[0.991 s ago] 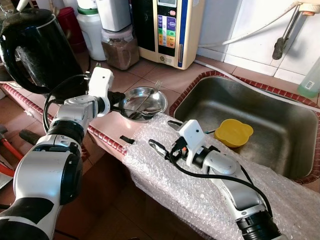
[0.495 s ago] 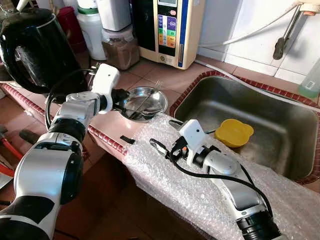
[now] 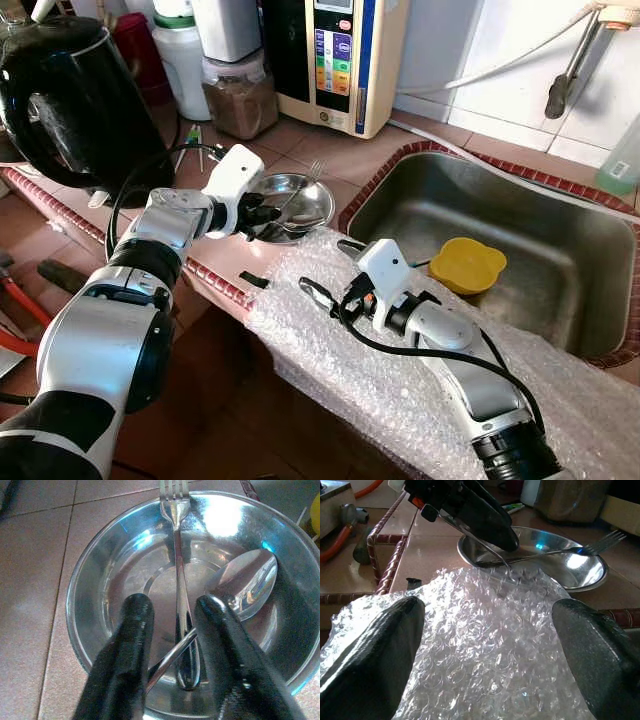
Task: Kitchen organization
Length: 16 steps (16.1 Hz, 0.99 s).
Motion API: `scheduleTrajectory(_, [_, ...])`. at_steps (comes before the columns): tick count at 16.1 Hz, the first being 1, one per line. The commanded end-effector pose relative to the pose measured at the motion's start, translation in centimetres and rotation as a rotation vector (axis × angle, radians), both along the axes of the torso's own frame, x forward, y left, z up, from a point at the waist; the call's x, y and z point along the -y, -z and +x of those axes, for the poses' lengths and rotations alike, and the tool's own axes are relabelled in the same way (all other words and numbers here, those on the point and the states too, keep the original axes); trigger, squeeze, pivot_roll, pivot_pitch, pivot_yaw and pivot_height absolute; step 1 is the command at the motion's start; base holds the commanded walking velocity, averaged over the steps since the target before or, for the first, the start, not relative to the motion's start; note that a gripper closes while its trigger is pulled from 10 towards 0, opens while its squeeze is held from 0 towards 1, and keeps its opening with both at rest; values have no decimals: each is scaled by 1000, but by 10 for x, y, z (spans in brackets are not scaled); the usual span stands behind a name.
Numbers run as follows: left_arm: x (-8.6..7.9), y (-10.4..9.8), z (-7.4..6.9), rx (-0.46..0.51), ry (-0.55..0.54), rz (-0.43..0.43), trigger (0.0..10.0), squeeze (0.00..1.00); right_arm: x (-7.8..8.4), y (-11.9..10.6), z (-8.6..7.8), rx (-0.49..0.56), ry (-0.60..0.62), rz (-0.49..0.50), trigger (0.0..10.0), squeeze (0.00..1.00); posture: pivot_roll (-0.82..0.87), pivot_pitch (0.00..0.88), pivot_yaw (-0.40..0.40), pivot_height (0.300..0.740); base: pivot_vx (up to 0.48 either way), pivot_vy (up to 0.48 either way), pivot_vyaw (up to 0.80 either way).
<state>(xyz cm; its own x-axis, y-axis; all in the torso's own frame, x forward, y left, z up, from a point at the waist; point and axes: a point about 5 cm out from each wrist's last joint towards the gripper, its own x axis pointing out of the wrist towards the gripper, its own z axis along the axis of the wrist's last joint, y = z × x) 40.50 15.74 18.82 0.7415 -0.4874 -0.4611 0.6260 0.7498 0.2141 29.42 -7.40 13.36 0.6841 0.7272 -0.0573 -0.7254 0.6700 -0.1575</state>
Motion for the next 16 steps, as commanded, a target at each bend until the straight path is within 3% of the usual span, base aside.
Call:
scheduleTrajectory(1, [-3, -6, 2, 14, 3, 41, 10000, 1000, -1, 0, -1, 0, 2, -3, 10000, 0, -84, 67, 95, 740, 0, 0, 0])
scheduleTrajectory(4, [-6, -8, 2, 32, 35, 135, 10000, 1000, -2, 0, -1, 1, 2, -1, 10000, 0, -84, 74, 98, 740, 0, 0, 0])
scheduleTrajectory(11, [-15, -3, 1, 65, 44, 250, 10000, 1000, -3, 0, -1, 1, -5, -4, 10000, 0, -81, 71, 94, 740, 0, 0, 0])
scheduleTrajectory(12, [-15, -2, 1, 64, 48, 261, 9490, 1000, -3, 0, -2, 0, -6, -4, 10000, 0, -82, 70, 95, 740, 0, 0, 0])
scheduleTrajectory(13, [-15, -2, 0, 56, 54, 262, 10000, 1000, -3, 0, -2, 1, -7, -4, 10000, 0, -82, 70, 95, 740, 0, 0, 0])
scheduleTrajectory(15, [-15, -3, 0, 40, 70, 258, 10000, 1000, -3, 0, -2, 2, -6, -5, 10000, 0, -81, 69, 94, 740, 0, 0, 0])
scheduleTrajectory(16, [-15, -3, 0, 47, 67, 277, 10000, 945, -4, 0, -2, 1, -7, -5, 10000, 0, -81, 69, 94, 740, 0, 0, 0])
